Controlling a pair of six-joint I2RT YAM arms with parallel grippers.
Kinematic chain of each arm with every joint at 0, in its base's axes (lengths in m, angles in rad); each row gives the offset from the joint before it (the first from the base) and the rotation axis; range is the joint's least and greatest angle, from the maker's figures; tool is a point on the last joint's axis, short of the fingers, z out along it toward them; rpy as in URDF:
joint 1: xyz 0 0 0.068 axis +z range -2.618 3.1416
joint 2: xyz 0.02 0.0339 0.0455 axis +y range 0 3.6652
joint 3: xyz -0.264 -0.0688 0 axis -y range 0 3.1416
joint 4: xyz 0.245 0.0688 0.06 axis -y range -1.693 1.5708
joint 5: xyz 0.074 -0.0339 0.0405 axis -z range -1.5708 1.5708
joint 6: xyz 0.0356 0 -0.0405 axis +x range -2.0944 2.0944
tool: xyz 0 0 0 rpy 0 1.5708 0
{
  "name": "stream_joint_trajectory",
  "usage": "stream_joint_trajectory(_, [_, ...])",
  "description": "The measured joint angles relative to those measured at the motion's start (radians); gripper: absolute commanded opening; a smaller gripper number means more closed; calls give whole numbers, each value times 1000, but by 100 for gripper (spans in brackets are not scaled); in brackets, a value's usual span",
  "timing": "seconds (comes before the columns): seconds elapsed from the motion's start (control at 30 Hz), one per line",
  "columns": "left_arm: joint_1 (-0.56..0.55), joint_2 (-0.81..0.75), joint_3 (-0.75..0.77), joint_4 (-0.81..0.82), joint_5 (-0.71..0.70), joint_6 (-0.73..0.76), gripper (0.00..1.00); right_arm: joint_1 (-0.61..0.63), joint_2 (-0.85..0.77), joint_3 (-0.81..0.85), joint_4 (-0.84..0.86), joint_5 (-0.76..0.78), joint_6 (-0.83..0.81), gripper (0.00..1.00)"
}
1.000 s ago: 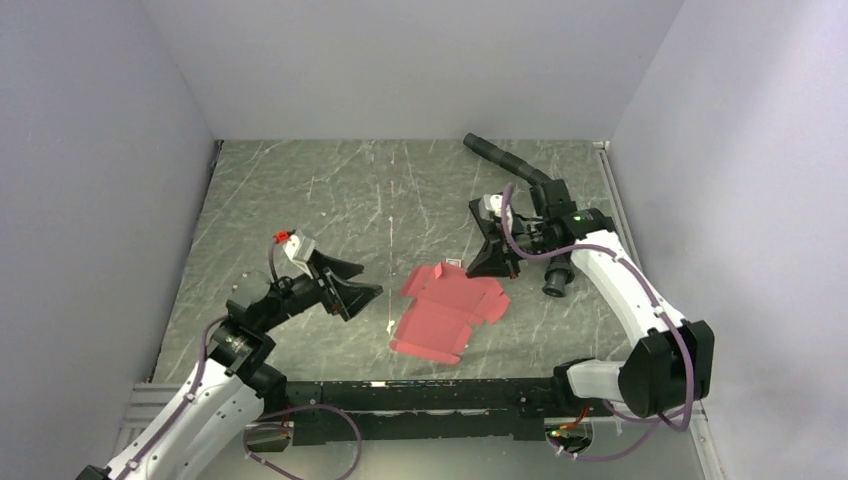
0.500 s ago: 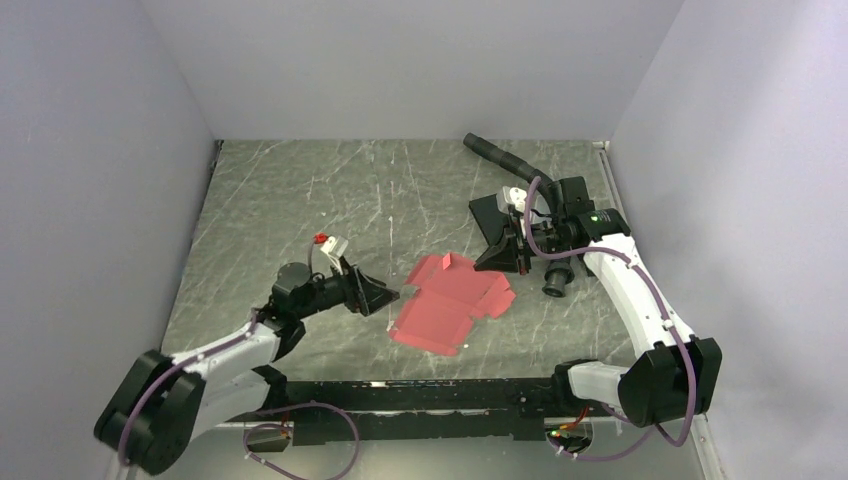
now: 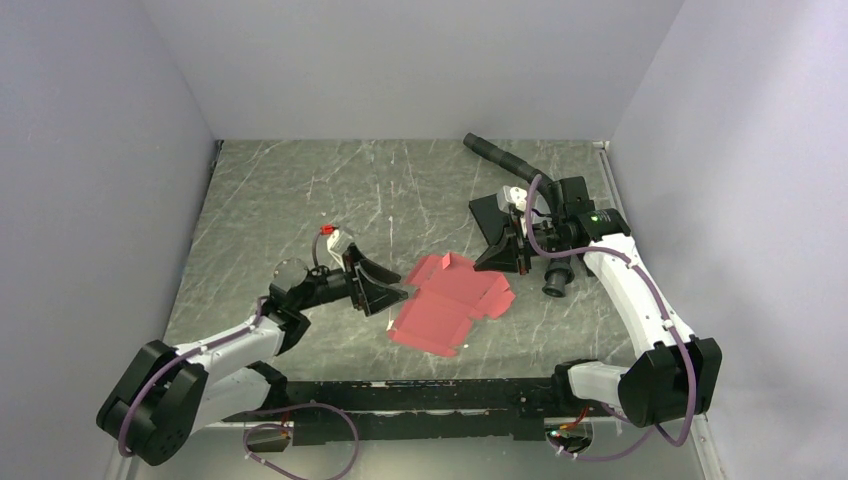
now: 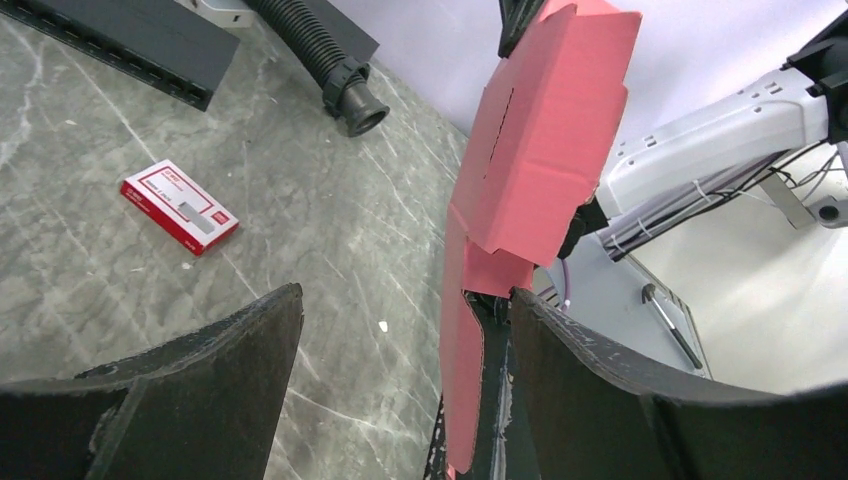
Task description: Fold the paper box
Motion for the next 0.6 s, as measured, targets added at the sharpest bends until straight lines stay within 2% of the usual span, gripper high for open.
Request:
stream_joint_trajectory(0.2, [-28, 17, 0, 19, 2, -6, 76, 0, 0, 0, 0, -16, 9, 0])
stream_joint_trajectory(0.6, [-33, 60, 3, 56, 2, -39, 75, 0, 0, 0, 7, -19, 14, 0])
